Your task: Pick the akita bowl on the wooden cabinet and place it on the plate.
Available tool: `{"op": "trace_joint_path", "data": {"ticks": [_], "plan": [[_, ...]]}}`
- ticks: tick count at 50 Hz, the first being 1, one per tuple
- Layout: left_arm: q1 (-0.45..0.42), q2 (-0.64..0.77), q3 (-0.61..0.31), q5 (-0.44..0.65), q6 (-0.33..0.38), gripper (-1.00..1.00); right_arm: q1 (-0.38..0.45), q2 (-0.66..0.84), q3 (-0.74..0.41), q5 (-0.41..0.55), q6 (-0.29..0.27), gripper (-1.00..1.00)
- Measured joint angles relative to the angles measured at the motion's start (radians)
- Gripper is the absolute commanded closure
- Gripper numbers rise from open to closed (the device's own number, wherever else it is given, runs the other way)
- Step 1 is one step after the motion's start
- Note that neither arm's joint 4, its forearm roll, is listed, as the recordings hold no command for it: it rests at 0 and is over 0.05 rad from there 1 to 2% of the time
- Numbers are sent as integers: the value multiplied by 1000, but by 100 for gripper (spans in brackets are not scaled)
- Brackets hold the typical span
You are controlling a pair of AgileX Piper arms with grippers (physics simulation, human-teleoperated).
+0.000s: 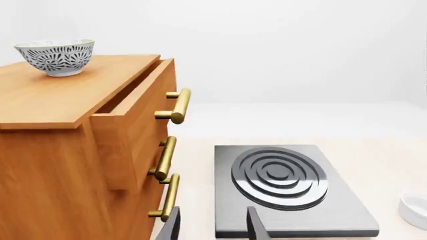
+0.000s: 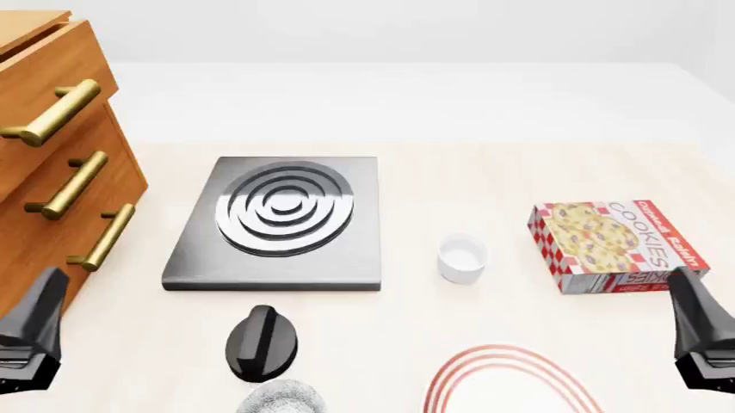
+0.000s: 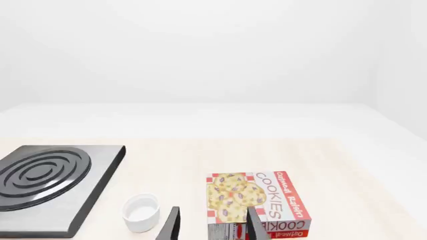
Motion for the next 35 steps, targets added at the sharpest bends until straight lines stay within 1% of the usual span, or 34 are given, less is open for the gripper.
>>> {"op": "trace_joint_path", "data": {"ticks": [12,18,26,31,35], "plan": [[6,0,-6,-2,38,-100,0,8,-1,-5,1,-100],[22,0,-48,36,43,-100,0,9,-1,-7,2,-100],[25,0,-177,161,31,-100,0,8,-1,-6,2,-100],[10,5,-286,263,24,-100,0,7,-1,-5,1,-100],[-7,26,-373,323,20,-100,0,6,-1,-3,1,-100]]}}
